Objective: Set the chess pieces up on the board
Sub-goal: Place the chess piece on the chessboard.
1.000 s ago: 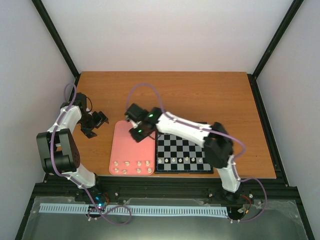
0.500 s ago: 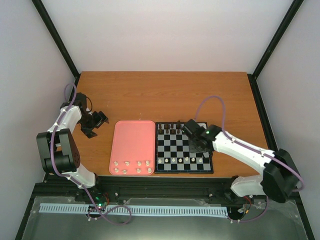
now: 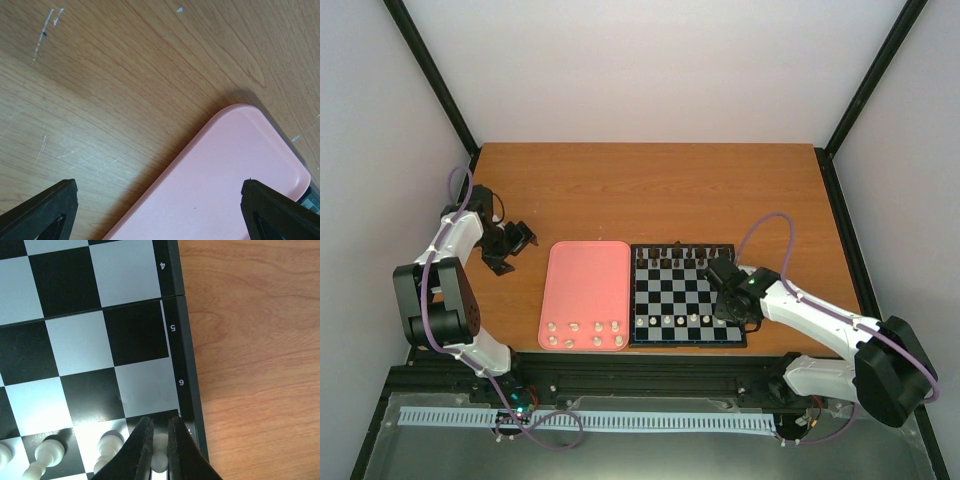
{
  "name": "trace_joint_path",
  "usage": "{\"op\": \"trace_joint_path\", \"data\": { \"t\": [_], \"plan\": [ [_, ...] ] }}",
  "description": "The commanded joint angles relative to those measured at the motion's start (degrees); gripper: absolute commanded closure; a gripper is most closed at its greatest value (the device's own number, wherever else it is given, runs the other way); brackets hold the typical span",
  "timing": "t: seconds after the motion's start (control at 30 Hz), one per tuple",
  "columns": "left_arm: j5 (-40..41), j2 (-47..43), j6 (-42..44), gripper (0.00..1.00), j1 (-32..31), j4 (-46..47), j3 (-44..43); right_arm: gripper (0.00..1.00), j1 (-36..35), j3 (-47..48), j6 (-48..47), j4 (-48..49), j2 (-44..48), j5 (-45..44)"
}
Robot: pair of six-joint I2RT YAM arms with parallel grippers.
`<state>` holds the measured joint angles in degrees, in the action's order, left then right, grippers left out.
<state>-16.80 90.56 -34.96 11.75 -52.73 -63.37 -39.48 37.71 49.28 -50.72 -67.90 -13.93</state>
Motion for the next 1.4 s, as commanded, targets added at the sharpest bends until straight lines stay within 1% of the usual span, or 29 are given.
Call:
{"op": "trace_joint_path", "data": {
  "t": [0.0, 0.17, 0.43, 0.63, 1.07, 1.37],
  "plan": [
    [-0.4, -1.4, -0.6, 0.00, 0.4, 0.5, 0.0, 0.97, 1.3, -0.7, 1.4, 3.7, 0.8, 0.8],
    [-0.2, -1.3, -0.5, 0.00, 0.4, 0.5, 0.0, 0.97, 1.6, -0.7, 0.7, 4.0, -0.3, 1.5],
    [-0.2, -1.0, -0.5, 0.00, 0.3, 0.6, 0.2, 0.97, 1.6, -3.0, 2.9, 3.2, 1.5, 2.5],
    [-0.2, -0.8, -0.5, 0.00, 0.3, 0.8, 0.2, 0.97, 1.6, -4.4, 2.4, 4.1, 1.5, 3.7],
    [0.1, -1.2, -0.4, 0.00, 0.3, 0.7, 0.4, 0.97, 1.7, -4.6, 2.0, 5.0, 0.0, 2.7],
    [0.0, -0.9, -0.3, 0.00, 0.3, 0.7, 0.4, 0.93, 1.7, -4.2, 2.0, 3.8, -1.7, 1.7]
  ]
}}
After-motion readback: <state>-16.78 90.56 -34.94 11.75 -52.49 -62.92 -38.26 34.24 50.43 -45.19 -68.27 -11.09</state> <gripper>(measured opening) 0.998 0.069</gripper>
